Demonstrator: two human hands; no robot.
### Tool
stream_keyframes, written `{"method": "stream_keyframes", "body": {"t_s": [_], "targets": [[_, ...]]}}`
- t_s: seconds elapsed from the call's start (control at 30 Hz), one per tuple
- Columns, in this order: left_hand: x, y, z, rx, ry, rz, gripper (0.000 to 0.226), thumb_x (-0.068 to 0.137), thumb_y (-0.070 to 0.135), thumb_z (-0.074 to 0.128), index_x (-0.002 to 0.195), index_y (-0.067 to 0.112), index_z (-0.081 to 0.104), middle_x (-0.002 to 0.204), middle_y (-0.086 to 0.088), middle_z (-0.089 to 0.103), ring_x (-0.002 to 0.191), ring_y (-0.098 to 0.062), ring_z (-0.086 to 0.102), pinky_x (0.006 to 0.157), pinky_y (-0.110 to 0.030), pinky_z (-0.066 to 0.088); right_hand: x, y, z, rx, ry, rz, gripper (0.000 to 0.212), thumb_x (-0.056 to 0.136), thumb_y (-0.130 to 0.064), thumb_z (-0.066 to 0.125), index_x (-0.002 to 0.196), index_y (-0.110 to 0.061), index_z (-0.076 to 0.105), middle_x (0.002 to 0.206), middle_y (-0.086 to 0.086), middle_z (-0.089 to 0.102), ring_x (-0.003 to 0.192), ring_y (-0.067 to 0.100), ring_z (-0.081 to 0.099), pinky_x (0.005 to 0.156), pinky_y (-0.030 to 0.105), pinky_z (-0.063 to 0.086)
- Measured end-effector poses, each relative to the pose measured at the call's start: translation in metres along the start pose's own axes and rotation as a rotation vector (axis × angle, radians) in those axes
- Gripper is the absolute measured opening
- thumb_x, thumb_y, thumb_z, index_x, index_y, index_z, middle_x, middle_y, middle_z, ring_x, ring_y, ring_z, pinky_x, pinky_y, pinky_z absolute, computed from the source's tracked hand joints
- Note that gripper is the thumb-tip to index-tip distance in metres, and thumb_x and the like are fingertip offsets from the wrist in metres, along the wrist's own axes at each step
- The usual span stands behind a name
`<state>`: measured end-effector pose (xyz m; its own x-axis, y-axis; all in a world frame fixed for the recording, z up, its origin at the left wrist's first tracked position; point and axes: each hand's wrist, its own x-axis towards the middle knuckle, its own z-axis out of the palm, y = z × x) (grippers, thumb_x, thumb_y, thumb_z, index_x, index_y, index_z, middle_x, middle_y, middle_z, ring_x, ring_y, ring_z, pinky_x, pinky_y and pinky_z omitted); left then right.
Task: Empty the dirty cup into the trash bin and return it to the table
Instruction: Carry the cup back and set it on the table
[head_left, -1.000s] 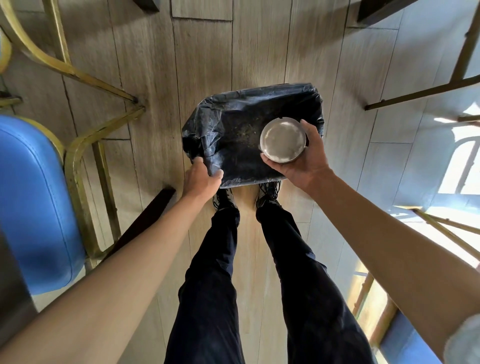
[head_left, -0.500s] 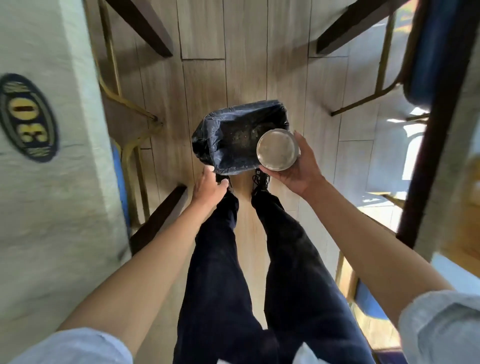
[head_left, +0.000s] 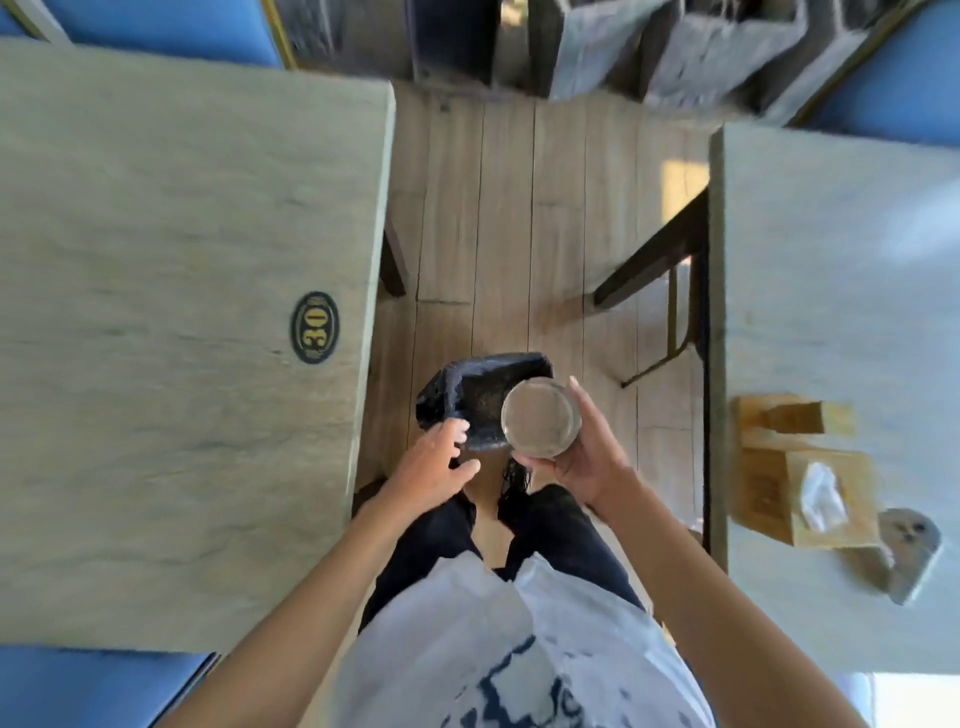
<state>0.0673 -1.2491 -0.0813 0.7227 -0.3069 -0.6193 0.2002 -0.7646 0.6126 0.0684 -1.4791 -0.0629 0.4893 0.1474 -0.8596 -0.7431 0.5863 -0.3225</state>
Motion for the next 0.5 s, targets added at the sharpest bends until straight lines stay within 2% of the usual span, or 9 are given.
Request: {"method": "stream_keyframes", "body": {"t_s": [0.1,0.2,0.27,0.33,0.43,0.5], "targets": [[-0.033,0.013,-0.019,-0.022,0.072,0.078,0.068,0.085,0.034,0.073,0.144,0.019,0.042,0.138,0.000,0.053,0.113,-0.011,0.060,0.090,-0.023,0.047,-0.026,0.002,0.016,-0.078,-0.010,0.012,0.055,0.093,-0.064,0.062,0.126,-0.022,0.071,0.126,0.017,0.069,0.113,0.038,0.070,0.080,0.055,0.064],[-0.060,0.028,-0.034,-0.060,0.135,0.156,0.085,0.077,0.034,0.081,0.148,0.021,0.036,0.142,0.002,0.048,0.119,-0.009,0.055,0.096,-0.024,0.047,-0.041,0.001,0.031,-0.154,-0.039,0.014,0.060,0.092,-0.065,0.062,0.133,-0.021,0.067,0.132,0.018,0.065,0.117,0.038,0.067,0.069,0.050,0.067],[-0.075,0.038,-0.038,-0.077,0.191,0.200,0.096,0.071,0.039,0.085,0.149,0.025,0.031,0.144,0.005,0.041,0.122,-0.003,0.050,0.098,-0.016,0.043,-0.045,-0.001,0.041,-0.217,-0.064,0.013,0.061,0.091,-0.066,0.063,0.132,-0.022,0.068,0.136,0.020,0.063,0.118,0.038,0.067,0.066,0.047,0.067],[-0.086,0.046,-0.039,-0.099,0.260,0.225,0.104,0.066,0.046,0.087,0.149,0.028,0.027,0.143,0.011,0.037,0.122,0.007,0.041,0.098,-0.003,0.033,-0.046,-0.003,0.051,-0.301,-0.094,-0.007,0.060,0.092,-0.066,0.063,0.131,-0.021,0.071,0.139,0.021,0.064,0.115,0.036,0.069,0.070,0.046,0.066],[-0.101,0.056,-0.034,-0.152,0.382,0.200,0.109,0.063,0.051,0.087,0.151,0.030,0.025,0.144,0.016,0.034,0.122,0.020,0.031,0.099,0.004,0.023,-0.049,-0.006,0.063,-0.443,-0.111,-0.015,0.059,0.090,-0.065,0.065,0.125,-0.018,0.075,0.135,0.021,0.069,0.114,0.034,0.072,0.086,0.048,0.064],[-0.111,0.061,-0.028,-0.167,0.467,0.174,0.107,0.064,0.048,0.087,0.150,0.027,0.027,0.145,0.015,0.036,0.124,0.024,0.028,0.099,0.006,0.021,-0.052,-0.008,0.070,-0.561,-0.130,-0.001,0.061,0.090,-0.066,0.064,0.123,-0.016,0.076,0.129,0.020,0.073,0.109,0.033,0.074,0.080,0.041,0.064]]}}
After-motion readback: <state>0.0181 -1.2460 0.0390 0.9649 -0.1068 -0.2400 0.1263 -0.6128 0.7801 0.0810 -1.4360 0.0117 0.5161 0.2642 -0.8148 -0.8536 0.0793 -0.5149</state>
